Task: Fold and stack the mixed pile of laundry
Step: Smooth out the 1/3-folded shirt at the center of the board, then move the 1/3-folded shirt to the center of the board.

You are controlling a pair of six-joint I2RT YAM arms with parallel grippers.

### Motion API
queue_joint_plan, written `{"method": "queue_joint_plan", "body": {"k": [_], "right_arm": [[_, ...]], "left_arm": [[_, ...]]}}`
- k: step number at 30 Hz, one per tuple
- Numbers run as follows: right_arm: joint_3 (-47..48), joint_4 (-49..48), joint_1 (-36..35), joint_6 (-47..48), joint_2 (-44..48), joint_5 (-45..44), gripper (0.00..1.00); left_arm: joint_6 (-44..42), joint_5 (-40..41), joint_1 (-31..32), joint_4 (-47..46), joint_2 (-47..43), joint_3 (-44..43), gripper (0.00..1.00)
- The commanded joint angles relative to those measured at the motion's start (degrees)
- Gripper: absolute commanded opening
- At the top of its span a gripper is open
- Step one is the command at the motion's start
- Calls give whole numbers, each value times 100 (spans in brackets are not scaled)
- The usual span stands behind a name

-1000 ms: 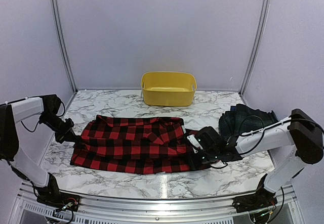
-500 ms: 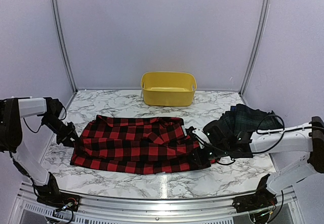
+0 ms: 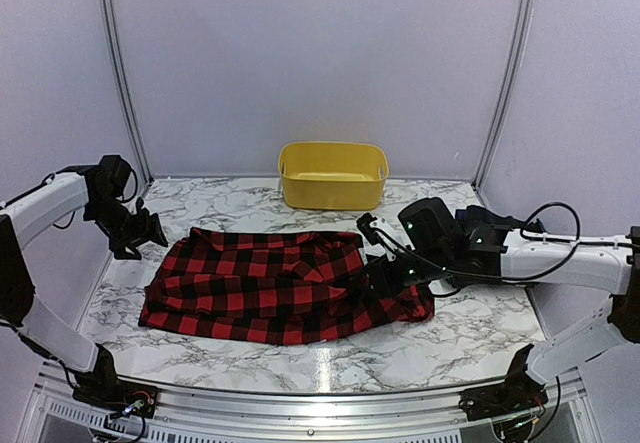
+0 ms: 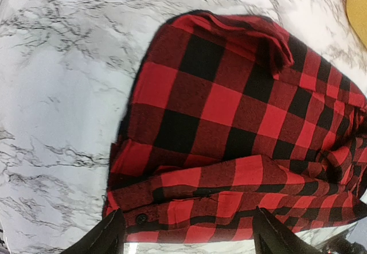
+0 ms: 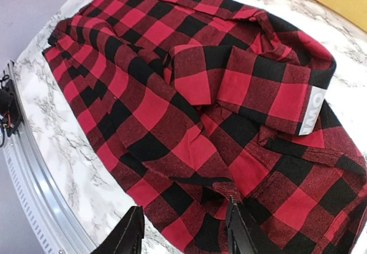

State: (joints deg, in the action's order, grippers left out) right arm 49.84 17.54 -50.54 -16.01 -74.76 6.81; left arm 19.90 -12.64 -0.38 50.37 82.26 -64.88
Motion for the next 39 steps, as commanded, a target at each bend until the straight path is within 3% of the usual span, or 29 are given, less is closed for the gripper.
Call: {"method": "queue_joint_plan", "body": {"k": [1, 3, 6, 9, 10, 13, 19, 22, 24, 28, 32, 39], "right_arm": [[223, 783, 35, -4, -3, -144, 39], [30, 1206, 45, -6, 232, -237, 30], [-560, 1666, 25, -130, 829, -349, 29], [-242, 1988, -57, -511, 945, -108, 28], [-156, 2050, -47, -571, 930, -71, 30], [-174, 1841, 32, -825, 1131, -265, 48], [-15, 1267, 313, -927, 836, -439, 60], [259, 966, 343, -926, 260, -430, 60], [403, 777, 345, -902, -212, -393, 57], [415, 619, 344, -880, -1018, -228, 42], [-64, 554, 348, -1043, -1153, -60, 30], [-1131, 547, 344, -1482, -1190, 62, 29]], "left_arm": [[39, 285, 455, 5, 124, -34, 78], [50, 347, 460, 14, 133, -25, 78], [6, 355, 460, 18, 135, -74, 78], [-44, 205, 460, 16, 193, -159, 79], [-67, 190, 460, 11, 208, -171, 79], [-153, 0, 504, -10, 246, -213, 80], [-222, -212, 980, -121, 395, -366, 81], [-144, -427, 1157, -286, 580, -280, 80], [-80, -534, 1267, -475, 665, -137, 79], [111, -673, 1411, -785, 805, 121, 75], [276, -485, 1427, -878, 944, 459, 70], [472, 22, 1420, -899, 1365, 937, 68]]}}
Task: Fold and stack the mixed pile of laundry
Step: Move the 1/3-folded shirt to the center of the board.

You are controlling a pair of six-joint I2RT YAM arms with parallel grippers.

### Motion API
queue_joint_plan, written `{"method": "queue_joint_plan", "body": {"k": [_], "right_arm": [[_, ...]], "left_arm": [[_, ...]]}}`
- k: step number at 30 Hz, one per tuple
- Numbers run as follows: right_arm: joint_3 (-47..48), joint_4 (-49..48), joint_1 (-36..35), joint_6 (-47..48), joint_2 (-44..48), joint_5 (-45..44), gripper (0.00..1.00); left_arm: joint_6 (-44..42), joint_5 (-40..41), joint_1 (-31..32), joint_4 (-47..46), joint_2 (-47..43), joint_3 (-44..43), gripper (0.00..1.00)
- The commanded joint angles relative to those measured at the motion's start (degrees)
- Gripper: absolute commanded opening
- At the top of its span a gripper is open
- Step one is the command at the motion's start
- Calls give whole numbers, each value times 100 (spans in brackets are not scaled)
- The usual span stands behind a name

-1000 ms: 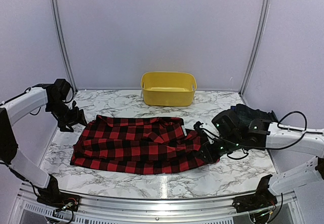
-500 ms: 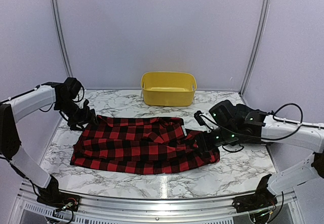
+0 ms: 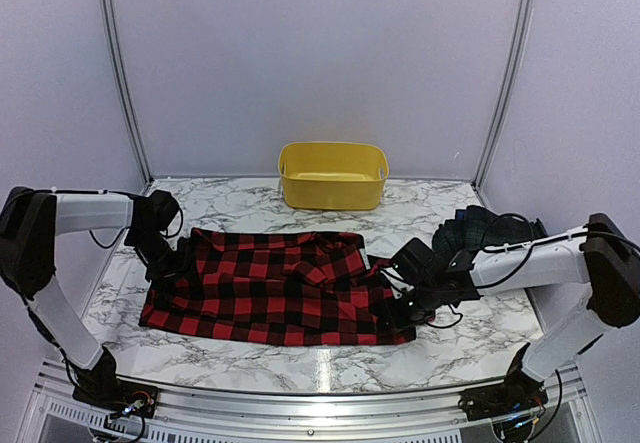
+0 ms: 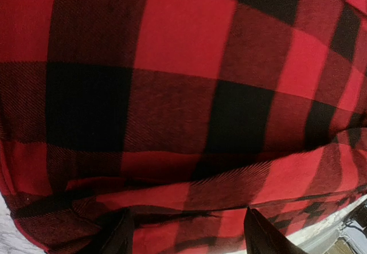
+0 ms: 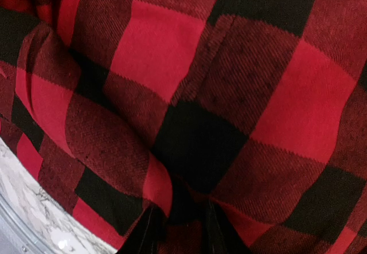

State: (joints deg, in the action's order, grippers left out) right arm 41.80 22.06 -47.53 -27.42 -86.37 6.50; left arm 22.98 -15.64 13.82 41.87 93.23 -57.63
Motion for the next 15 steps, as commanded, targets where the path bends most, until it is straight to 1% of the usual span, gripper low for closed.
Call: {"method": "queue_joint_plan", "body": {"k": [1, 3, 6, 8, 13, 15], "right_arm": [[-381, 103, 42, -404, -74, 141, 29], [-527, 98, 38, -572, -118, 273, 29], [-779, 80, -33, -839, 61, 535, 29], [-951, 167, -225, -1040, 317, 653, 29], [-1311, 397, -829, -1677, 1001, 1029, 30], [-1359, 529, -934, -1813, 1206, 1167, 32]], "left_arm": [[186, 306, -2, -46, 321, 268, 67], [229, 255, 4, -34, 326, 477, 63], [326, 160, 14, 1, 29, 913, 59], [431, 219, 39, 139, -289, 1188, 58], [737, 64, 143, 527, -1163, 1481, 56], [824, -174, 146, 623, -1552, 1697, 56]]}}
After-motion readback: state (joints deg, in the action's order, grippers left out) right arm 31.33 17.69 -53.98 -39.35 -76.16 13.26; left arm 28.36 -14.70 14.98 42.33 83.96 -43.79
